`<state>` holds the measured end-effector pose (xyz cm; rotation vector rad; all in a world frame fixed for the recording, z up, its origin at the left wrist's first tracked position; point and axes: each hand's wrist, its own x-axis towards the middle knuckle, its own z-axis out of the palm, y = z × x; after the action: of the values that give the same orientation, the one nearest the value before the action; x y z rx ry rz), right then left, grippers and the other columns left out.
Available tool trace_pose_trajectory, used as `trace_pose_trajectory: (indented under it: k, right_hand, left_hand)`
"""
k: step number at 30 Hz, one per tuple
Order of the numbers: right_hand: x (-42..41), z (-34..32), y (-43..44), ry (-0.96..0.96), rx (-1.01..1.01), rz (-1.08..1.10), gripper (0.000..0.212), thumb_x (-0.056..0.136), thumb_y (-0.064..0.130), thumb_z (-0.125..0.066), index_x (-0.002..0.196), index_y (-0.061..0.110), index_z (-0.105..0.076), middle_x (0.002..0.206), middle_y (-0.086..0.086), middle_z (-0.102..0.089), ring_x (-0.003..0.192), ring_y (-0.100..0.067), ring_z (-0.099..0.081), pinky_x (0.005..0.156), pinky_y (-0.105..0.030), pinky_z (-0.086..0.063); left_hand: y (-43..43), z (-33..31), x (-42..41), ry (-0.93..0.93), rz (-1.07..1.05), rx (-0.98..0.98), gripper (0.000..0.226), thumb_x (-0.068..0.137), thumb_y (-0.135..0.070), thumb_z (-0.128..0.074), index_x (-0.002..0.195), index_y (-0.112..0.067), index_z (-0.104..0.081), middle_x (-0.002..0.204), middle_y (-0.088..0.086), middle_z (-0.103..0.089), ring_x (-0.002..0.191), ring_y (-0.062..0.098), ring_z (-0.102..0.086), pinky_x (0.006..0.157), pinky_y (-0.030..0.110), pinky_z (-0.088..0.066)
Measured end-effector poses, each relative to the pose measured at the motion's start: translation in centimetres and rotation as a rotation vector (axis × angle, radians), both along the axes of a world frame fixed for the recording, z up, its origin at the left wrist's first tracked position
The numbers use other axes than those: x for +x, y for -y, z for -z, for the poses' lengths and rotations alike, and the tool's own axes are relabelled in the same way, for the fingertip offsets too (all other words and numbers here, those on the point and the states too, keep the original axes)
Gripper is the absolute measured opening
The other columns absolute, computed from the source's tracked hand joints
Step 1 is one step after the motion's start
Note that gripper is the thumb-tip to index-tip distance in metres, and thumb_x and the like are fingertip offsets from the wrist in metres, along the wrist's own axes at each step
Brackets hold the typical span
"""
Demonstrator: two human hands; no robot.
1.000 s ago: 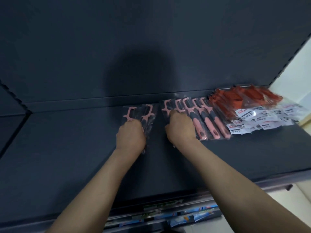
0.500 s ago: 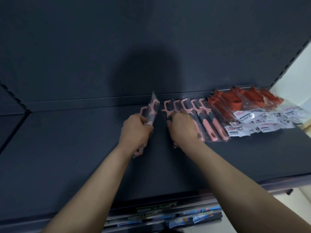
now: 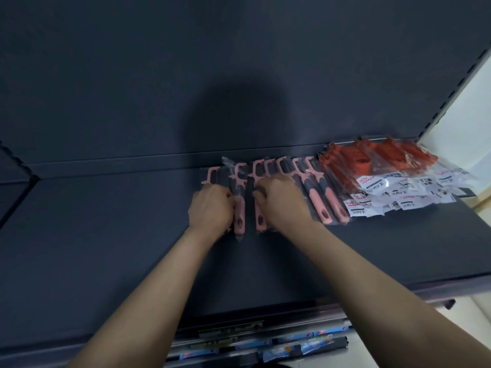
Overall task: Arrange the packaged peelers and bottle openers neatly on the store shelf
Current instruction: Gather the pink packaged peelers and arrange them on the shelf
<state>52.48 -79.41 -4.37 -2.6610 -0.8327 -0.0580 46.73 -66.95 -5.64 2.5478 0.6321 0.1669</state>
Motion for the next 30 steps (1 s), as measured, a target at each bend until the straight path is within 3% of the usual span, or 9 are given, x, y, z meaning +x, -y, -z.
trace_pose_trajectory:
  k: [5, 13, 24, 28, 30]
  right_hand:
    - [-1.4, 0.3, -2.4, -0.055, -0.062, -0.122, 0.03, 0.092, 0.029, -0.052, 0.108, 0.006, -0.062, 0.111, -0.016, -0.057, 0.109, -0.032, -0.049, 0.086, -0.037, -0.045]
    - [-1.3, 1.4, -2.6, 0.079, -0.173, -0.06, 0.027, 0.092, 0.017, -0.05, 0.115, 0.008, -0.061, 0.116, -0.016, -0.057, 0.109, -0.032, -0.049, 0.087, -0.04, -0.046]
    - [-1.2, 1.7, -1.8, 0.101, -0.151, -0.047, 0.022, 0.093, 0.013, -0.046, 0.106, 0.005, -0.062, 0.108, -0.017, -0.06, 0.102, -0.032, -0.052, 0.085, -0.036, -0.042]
    - [-1.4, 1.2, -1.1, 0.09, -0.137, -0.064, 0.024, 0.091, 0.012, -0.046, 0.109, 0.006, -0.06, 0.113, -0.016, -0.057, 0.106, -0.032, -0.049, 0.086, -0.035, -0.04]
    - [-1.5, 1.1, -0.8, 0.076, -0.152, -0.07, 0.025, 0.091, 0.014, -0.046, 0.11, 0.007, -0.06, 0.116, -0.015, -0.055, 0.109, -0.032, -0.047, 0.088, -0.035, -0.038]
  left_hand:
    - [-0.5, 0.2, -1.3, 0.1, -0.099, 0.08, 0.023, 0.088, -0.008, -0.046, 0.102, -0.01, -0.065, 0.104, 0.017, -0.051, 0.096, 0.039, -0.053, 0.072, 0.036, -0.04]
    - [-0.6, 0.5, -2.0, 0.099, -0.044, 0.017, 0.025, 0.09, -0.009, -0.048, 0.109, -0.008, -0.064, 0.107, 0.019, -0.055, 0.097, 0.039, -0.055, 0.077, 0.033, -0.04]
    - [-0.5, 1.1, -1.9, 0.197, 0.007, -0.049, 0.019, 0.087, -0.009, -0.052, 0.096, -0.01, -0.069, 0.089, 0.016, -0.066, 0.084, 0.033, -0.061, 0.074, 0.038, -0.049]
    - [-0.4, 1.1, -1.7, 0.231, -0.011, -0.079, 0.016, 0.087, -0.009, -0.054, 0.072, -0.01, -0.061, 0.073, 0.009, -0.062, 0.074, 0.029, -0.06, 0.065, 0.033, -0.045]
    - [-0.2, 1.2, -1.4, 0.242, -0.017, -0.116, 0.017, 0.087, -0.009, -0.054, 0.071, -0.008, -0.06, 0.07, 0.005, -0.062, 0.071, 0.025, -0.059, 0.06, 0.027, -0.043]
